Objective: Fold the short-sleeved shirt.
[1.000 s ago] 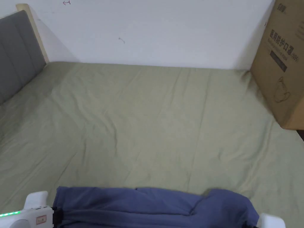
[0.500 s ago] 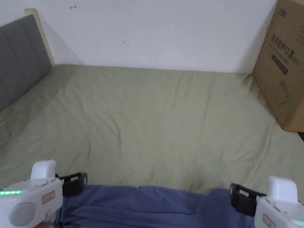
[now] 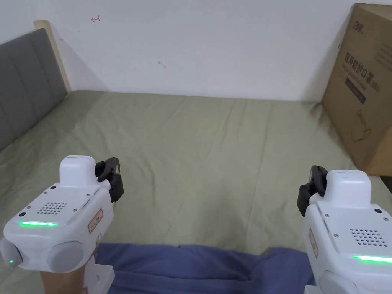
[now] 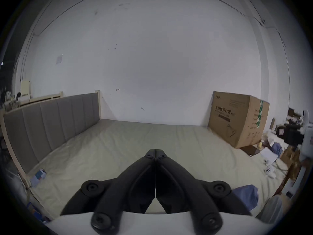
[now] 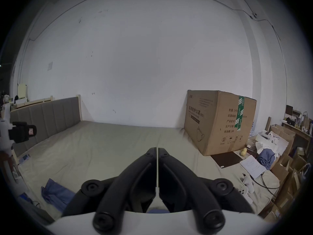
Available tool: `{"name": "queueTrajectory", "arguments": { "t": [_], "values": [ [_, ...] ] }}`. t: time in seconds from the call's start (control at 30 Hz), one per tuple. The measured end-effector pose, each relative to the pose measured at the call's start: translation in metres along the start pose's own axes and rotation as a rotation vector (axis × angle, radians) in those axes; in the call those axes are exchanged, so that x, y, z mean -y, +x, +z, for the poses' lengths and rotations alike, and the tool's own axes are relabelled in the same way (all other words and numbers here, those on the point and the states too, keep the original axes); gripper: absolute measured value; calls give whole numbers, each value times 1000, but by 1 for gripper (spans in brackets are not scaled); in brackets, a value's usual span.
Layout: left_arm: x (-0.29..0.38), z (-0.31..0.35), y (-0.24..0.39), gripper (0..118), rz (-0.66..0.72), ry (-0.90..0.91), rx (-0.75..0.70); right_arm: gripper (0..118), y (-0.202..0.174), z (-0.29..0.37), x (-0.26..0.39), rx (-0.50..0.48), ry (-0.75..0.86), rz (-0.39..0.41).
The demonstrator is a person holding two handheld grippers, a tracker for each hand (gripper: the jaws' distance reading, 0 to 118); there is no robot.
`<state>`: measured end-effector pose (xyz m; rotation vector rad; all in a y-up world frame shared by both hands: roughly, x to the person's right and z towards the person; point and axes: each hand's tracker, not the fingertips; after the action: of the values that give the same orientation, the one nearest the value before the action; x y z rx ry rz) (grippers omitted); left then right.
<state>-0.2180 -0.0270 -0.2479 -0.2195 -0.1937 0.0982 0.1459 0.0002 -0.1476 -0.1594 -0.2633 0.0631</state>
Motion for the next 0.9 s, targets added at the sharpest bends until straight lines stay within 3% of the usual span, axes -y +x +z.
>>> {"name": "queueTrajectory", "arguments": {
  "t": [0.3, 0.4, 0.7, 0.77, 0.8, 0.83, 0.9],
  "values": [
    [6, -5, -20, 0, -4, -92, 20, 0, -3, -4, 1, -6, -2, 6],
    [12, -16, -47, 0, 117, -225, 86, 0, -5, -7, 3, -10, -14, 7],
    [51, -38, -148, 0, 406, -551, 97, 0, -14, -21, 13, -20, -72, 6],
    [65, -41, -162, 11, 440, -612, 82, 0, -18, -26, 18, -24, -91, -5],
    [74, -44, -168, 24, 451, -645, 85, 0, -20, -29, 21, -26, -105, -4],
    [80, -45, -171, 49, 461, -676, 86, 0, -22, -31, 23, -26, -114, -3],
    [99, -50, -176, 84, 480, -742, 78, 0, -26, -35, 29, -29, -135, -2]
  ]
}}
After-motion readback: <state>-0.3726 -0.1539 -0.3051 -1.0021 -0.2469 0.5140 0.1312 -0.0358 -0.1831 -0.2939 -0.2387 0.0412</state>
